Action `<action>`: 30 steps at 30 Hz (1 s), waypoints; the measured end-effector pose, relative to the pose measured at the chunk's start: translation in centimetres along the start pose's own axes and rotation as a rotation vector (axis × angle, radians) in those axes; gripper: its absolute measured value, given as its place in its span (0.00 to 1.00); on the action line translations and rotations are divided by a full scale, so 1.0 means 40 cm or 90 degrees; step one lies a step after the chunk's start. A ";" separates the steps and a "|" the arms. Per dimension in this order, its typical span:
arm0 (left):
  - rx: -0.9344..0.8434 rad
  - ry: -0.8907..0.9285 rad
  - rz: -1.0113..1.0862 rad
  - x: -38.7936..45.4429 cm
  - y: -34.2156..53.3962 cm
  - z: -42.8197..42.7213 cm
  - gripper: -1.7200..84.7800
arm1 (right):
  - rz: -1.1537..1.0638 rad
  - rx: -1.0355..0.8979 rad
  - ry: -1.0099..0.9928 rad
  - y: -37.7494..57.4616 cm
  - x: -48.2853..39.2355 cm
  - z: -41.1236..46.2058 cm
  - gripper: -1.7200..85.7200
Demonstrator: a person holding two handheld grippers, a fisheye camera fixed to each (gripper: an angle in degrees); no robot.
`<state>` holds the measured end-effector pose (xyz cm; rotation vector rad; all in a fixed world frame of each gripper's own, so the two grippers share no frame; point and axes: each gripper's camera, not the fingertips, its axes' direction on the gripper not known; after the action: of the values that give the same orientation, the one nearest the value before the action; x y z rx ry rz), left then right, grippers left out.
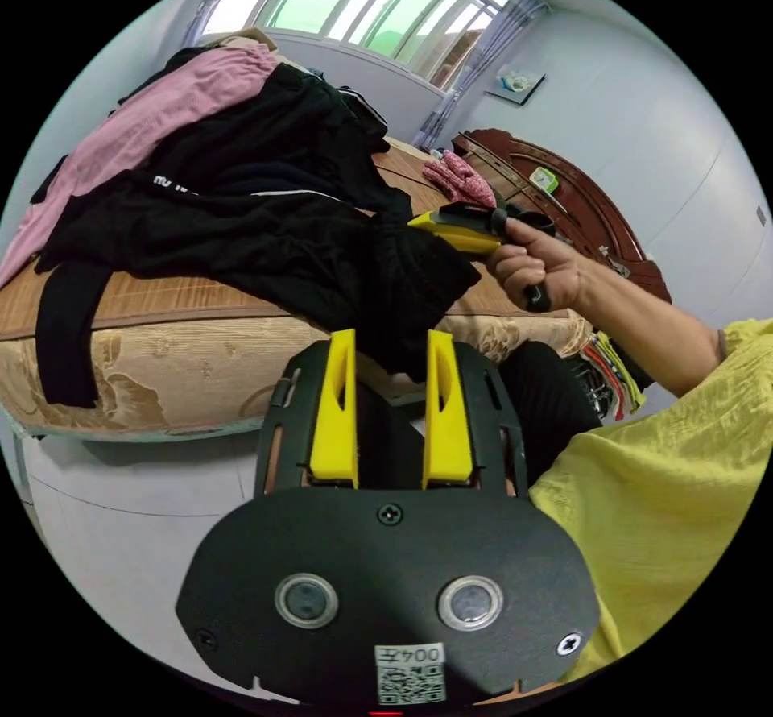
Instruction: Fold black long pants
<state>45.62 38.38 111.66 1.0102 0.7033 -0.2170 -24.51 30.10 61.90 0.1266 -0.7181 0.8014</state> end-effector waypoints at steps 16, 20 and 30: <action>0.083 -0.126 -0.014 -0.061 0.057 -0.231 0.06 | -0.149 -0.047 0.048 -0.012 -0.326 -0.054 0.08; 0.097 -0.052 0.002 -0.088 0.031 -0.349 0.06 | -0.228 -0.051 0.090 0.039 -0.380 -0.122 0.11; 0.077 0.039 0.034 -0.120 0.049 -0.541 0.05 | -0.301 -0.013 0.348 0.160 -0.504 -0.137 0.26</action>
<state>33.42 56.74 108.79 1.1544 0.7237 -0.1847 -35.59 24.26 43.99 0.0497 -0.1625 0.3443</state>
